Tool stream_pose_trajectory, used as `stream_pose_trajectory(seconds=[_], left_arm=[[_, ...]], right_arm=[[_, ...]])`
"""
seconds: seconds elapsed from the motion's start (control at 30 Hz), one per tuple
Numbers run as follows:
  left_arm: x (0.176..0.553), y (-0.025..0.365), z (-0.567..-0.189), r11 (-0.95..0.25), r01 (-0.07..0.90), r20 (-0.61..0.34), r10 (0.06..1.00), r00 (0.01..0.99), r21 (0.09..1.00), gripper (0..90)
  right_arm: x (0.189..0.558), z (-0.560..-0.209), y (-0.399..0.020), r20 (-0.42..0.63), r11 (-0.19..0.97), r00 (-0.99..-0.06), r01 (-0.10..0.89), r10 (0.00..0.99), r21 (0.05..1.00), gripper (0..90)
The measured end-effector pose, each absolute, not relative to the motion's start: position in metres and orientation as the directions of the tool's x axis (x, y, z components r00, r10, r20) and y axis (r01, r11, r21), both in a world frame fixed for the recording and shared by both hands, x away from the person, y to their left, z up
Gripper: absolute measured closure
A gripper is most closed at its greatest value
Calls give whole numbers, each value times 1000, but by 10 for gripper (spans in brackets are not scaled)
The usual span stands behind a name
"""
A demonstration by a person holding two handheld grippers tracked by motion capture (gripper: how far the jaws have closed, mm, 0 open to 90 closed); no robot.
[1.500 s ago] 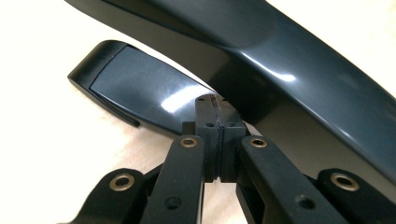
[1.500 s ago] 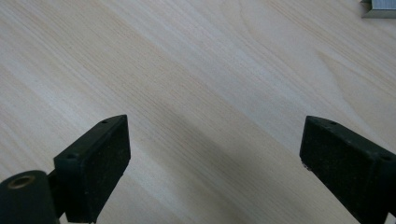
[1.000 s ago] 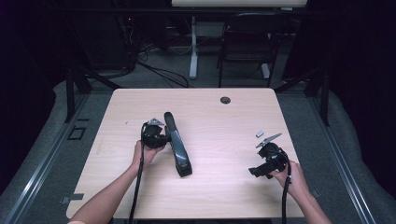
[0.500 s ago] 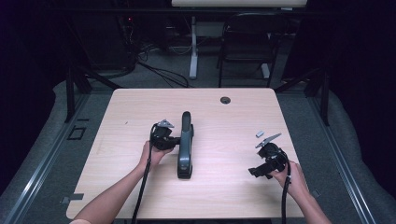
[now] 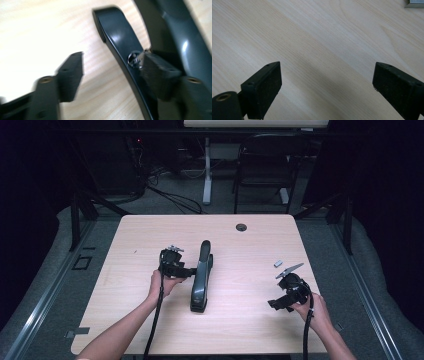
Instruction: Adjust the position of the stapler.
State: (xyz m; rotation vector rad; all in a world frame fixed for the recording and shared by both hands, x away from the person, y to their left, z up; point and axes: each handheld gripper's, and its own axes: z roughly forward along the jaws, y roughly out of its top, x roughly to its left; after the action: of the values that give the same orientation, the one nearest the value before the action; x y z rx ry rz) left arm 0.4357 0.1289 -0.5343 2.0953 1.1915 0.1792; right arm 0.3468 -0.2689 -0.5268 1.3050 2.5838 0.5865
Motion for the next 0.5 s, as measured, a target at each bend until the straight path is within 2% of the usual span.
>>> stream_pose_trajectory(seconds=[0.03, 0.3, 0.5], left_arm=[[434, 129, -530, -318, 690, -200, 804, 560, 651, 291], [421, 122, -509, -266, 658, -186, 825, 533, 705, 67], [413, 99, -509, -308, 638, -172, 799, 576, 706, 26]], right_arm=[[347, -527, -269, 10, 535, -595, 729, 803, 427, 83], [348, -528, -269, 4, 546, -602, 727, 798, 417, 83], [348, -529, -269, 7, 547, -603, 728, 798, 413, 83]])
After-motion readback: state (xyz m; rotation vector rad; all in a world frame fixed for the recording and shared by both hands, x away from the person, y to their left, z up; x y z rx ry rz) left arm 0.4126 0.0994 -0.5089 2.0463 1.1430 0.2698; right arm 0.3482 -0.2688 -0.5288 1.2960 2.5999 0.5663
